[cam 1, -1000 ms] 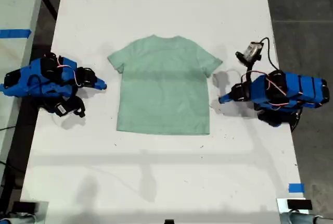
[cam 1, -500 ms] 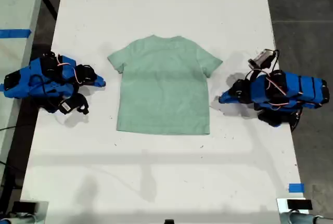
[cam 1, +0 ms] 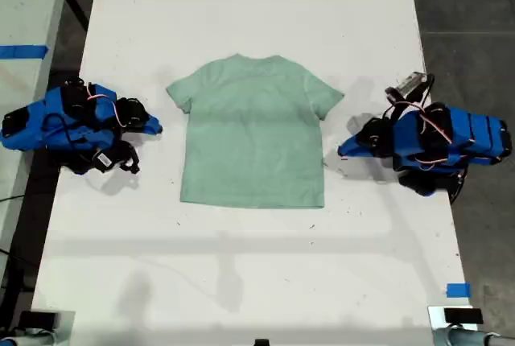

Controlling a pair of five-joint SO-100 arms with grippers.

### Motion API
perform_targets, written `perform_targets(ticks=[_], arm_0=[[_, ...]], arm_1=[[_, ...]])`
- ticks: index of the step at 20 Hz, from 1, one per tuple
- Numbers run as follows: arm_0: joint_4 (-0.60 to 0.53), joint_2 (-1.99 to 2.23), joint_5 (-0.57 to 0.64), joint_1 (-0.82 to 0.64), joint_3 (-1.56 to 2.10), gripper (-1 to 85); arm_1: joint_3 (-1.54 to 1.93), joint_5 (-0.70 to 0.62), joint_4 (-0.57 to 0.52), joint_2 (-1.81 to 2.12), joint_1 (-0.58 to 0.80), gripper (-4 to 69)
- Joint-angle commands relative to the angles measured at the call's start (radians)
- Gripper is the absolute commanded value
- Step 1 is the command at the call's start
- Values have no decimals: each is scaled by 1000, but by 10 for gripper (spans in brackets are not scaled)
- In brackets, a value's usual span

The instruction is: Fold tshirt

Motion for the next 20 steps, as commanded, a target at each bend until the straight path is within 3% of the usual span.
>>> perform_targets(ticks=[1, 6, 13, 20], arm_0=[[-54, -196, 11, -14, -181, 0], [-21, -617, 186, -121, -565, 0], [94, -1161, 433, -304, -1117, 0], [222, -1364, 583, -515, -1388, 0]], arm_1=[[-218, -87, 0, -227, 34, 2], [-554, -334, 75, -594, 193, 2], [-1002, -713, 264, -968, 531, -2], [-1285, -945, 310, -1246, 744, -6]])
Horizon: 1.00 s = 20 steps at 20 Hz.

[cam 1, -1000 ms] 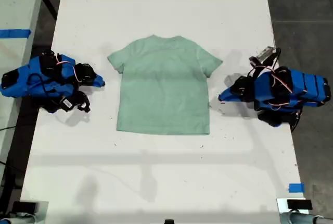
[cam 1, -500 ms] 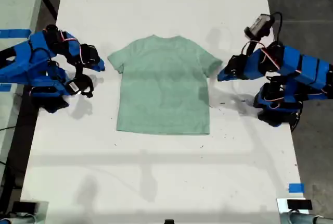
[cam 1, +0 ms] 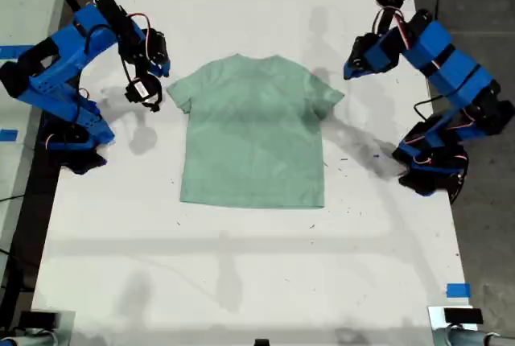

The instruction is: Fold tshirt

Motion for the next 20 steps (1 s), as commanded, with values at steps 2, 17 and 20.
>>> perform_targets(ticks=[2, 17, 20], arm_0=[[51, -61, 57, -87, -153, 0], [44, -92, 63, -74, -163, 0], [44, -92, 63, -69, -163, 0]], arm_1=[[-169, -78, 15, -64, 67, -7], [43, -256, -118, -97, 163, 360], [164, -279, -247, -123, 173, 360]])
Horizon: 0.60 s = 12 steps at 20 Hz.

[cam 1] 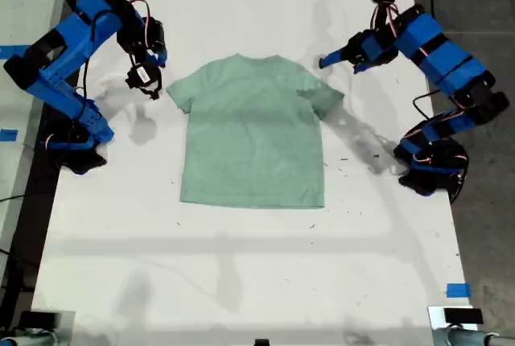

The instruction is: Fold tshirt

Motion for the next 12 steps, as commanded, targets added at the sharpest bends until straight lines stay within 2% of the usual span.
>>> perform_targets(ticks=[1, 6, 8, 9, 12], arm_0=[[-2, 2, 6, 8, -57, 0], [-5, -6, 6, 12, -55, 0], [-8, -9, 6, 14, -55, 0], [-8, -9, 6, 14, -55, 0], [-8, -9, 6, 14, -52, 0]], arm_1=[[71, -28, -132, -20, 14, 360], [236, -61, -368, -169, 15, 363], [256, -69, -436, -241, 15, 325], [256, -71, -456, -270, 18, 280], [250, -71, -495, -330, 23, 54]])
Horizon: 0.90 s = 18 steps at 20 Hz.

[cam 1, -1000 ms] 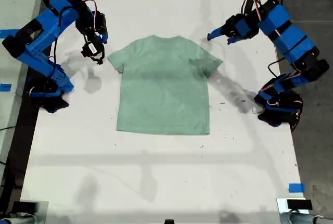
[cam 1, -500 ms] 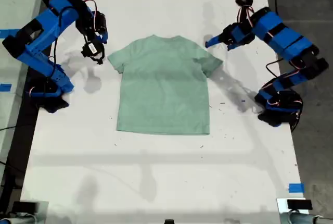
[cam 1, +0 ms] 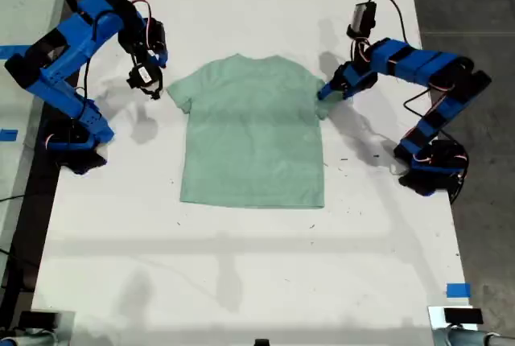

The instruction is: Fold tshirt

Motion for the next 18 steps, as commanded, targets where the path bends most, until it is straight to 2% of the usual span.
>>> perform_targets(ticks=[1, 2, 13, 18], arm_0=[[-2, 6, 6, 15, -52, 0], [-2, 6, 6, 17, -51, 0], [-3, 3, -2, 40, -51, 0], [-6, 0, -2, 38, -51, 0]], arm_1=[[-21, -14, -37, -25, 12, 6], [-26, -17, -32, -28, 12, -12], [-167, -11, 153, 61, -15, -20], [-410, 67, 360, 147, -114, -20]])
